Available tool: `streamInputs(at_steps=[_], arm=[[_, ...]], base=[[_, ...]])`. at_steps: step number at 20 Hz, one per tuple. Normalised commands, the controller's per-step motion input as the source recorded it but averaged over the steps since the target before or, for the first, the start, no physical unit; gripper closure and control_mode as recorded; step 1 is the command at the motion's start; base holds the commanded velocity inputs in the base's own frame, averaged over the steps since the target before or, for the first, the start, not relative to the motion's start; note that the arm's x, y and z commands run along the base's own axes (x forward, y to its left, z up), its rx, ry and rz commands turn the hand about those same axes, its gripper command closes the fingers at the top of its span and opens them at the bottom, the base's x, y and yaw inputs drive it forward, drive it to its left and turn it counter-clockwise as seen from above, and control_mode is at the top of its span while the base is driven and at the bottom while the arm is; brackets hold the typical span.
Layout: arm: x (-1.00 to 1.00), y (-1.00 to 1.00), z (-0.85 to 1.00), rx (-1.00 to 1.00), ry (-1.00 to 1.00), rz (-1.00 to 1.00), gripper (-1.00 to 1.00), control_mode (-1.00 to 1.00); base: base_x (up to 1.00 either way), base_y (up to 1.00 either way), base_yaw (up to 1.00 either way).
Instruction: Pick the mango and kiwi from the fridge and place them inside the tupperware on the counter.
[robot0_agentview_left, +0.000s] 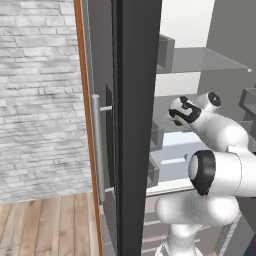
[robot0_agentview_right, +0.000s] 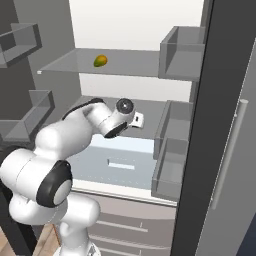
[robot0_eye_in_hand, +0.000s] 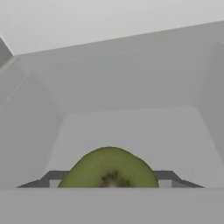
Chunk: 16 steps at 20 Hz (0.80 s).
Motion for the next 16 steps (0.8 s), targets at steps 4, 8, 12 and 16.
streamInputs(at_steps=[4,8,12,16], arm=[[-0.51,-0.1,0.71,0.0,0.2,0.0,1.0,-1.0],[-0.66,-0.12,0.58,0.0,0.12,0.0,1.0,-1.0],[-0.89,-0.09,0.37,0.0,0.01,0.0,1.0,-1.0],[-1.0,-0.01,0.26,0.0,0.0,0.0,1.0,-1.0]], base=[[0.0,0.0,0.0],[0.0,0.0,0.0],[0.0,0.0,0.0],[0.0,0.0,0.0]])
